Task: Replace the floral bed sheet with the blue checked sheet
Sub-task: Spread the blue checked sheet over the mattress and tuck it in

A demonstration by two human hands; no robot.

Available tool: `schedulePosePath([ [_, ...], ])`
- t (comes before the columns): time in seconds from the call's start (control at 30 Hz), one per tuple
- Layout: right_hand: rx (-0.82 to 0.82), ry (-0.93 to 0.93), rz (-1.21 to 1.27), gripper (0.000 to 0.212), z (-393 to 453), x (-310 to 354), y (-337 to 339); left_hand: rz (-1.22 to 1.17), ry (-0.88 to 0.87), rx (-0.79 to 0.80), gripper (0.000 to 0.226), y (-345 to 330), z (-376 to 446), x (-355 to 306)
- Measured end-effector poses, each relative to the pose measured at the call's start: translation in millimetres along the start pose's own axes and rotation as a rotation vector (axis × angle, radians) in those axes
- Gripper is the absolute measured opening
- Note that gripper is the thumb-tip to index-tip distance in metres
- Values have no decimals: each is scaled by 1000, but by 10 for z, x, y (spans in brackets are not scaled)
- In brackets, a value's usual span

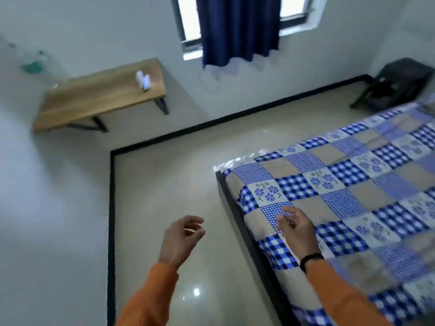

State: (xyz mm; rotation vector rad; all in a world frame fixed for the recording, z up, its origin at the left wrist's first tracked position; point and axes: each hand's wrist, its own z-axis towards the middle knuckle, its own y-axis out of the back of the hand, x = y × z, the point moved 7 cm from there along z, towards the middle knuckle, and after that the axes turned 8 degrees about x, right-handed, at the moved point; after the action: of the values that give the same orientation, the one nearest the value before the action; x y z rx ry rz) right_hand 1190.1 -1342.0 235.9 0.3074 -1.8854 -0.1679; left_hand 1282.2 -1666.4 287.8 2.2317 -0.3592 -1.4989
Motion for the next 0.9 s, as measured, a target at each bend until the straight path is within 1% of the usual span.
schedulePosePath([
  [0.07,-44,11,-51,23,59,121,-15,66,-129,104,11,-53,412,-165],
  [0.13,-102,-12,-73,25,61,104,-20,147,-248,228,6,-147,728,-274],
  [0.23,-185,-42,-128,28,-76,13,-52,282,-405,426,5,-317,1101,-256],
  [0.33,-243,-115,-243,33,-310,-275,-243,424,-548,586,3,-493,1418,-173],
  [0.4,-256,-175,-291,36,-433,-492,-380,479,-594,641,4,-638,1594,-109],
  [0.5,-354,-322,-209,32,-738,-919,-631,578,-679,744,7,-977,1646,-8],
  [0.6,-461,-426,-202,30,-850,-1355,-772,706,-781,834,3,-1522,1682,104],
  [0.67,-468,-465,-245,22,-687,-1737,-784,755,-852,886,6,-2042,1843,257],
  [0.73,-542,-464,-284,18,-436,-2191,-718,770,-939,902,7,-2606,2079,499],
  [0.77,-593,-444,-304,21,-306,-2414,-673,784,-994,897,10,-2863,2189,642],
  [0.83,-655,-392,-360,35,-36,-2837,-622,784,-1116,892,20,-3346,2372,941],
  [0.9,-636,-383,-440,54,266,-3257,-641,779,-1238,917,31,-3769,2514,1216],
])
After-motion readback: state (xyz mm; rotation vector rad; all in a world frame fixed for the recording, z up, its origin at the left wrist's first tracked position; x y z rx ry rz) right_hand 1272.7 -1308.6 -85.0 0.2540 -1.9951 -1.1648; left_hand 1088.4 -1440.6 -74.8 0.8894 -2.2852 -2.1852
